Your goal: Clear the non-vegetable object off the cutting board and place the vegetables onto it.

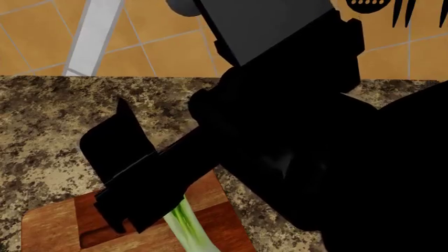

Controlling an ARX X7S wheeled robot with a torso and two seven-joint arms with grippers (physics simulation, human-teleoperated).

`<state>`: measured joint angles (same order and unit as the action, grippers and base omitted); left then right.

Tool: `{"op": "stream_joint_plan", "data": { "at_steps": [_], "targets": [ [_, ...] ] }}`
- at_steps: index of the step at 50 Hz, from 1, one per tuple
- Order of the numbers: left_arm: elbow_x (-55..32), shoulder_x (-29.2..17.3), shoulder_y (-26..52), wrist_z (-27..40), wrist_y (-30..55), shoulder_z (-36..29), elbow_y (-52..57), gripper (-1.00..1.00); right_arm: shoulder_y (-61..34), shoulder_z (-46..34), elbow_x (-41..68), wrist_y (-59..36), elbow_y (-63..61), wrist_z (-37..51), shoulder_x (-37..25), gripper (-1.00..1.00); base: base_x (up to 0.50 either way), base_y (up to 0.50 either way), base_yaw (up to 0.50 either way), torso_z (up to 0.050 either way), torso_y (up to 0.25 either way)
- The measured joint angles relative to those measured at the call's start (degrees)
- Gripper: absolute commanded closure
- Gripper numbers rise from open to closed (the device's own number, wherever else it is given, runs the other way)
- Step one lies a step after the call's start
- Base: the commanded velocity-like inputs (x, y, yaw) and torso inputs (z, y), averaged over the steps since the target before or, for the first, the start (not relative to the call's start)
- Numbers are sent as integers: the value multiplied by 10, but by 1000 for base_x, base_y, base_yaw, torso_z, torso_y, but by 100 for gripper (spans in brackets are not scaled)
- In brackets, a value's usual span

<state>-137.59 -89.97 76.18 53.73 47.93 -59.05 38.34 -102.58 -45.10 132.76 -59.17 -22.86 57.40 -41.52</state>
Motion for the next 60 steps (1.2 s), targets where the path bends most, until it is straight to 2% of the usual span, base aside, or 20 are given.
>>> {"op": "stream_joint_plan", "data": {
  "at_steps": [8, 18, 41, 60],
  "targets": [
    [-13, 0, 21, -9, 27, 24, 1, 100, 7, 2, -5, 1, -4, -4, -6, -100, 0, 0, 0, 0, 0],
    [12, 15, 14, -34, 25, 23, 8, 100, 9, 2, -5, 2, -5, -5, -15, -100, 0, 0, 0, 0, 0],
    [16, 137, 26, -7, 13, 14, -13, 100, 20, 2, -7, 8, -16, -6, -32, -100, 0, 0, 0, 0, 0],
    [0, 211, 38, 24, -11, 8, -21, 100, 30, 4, -7, 15, -27, -7, -44, -100, 0, 0, 0, 0, 0]
  ]
}}
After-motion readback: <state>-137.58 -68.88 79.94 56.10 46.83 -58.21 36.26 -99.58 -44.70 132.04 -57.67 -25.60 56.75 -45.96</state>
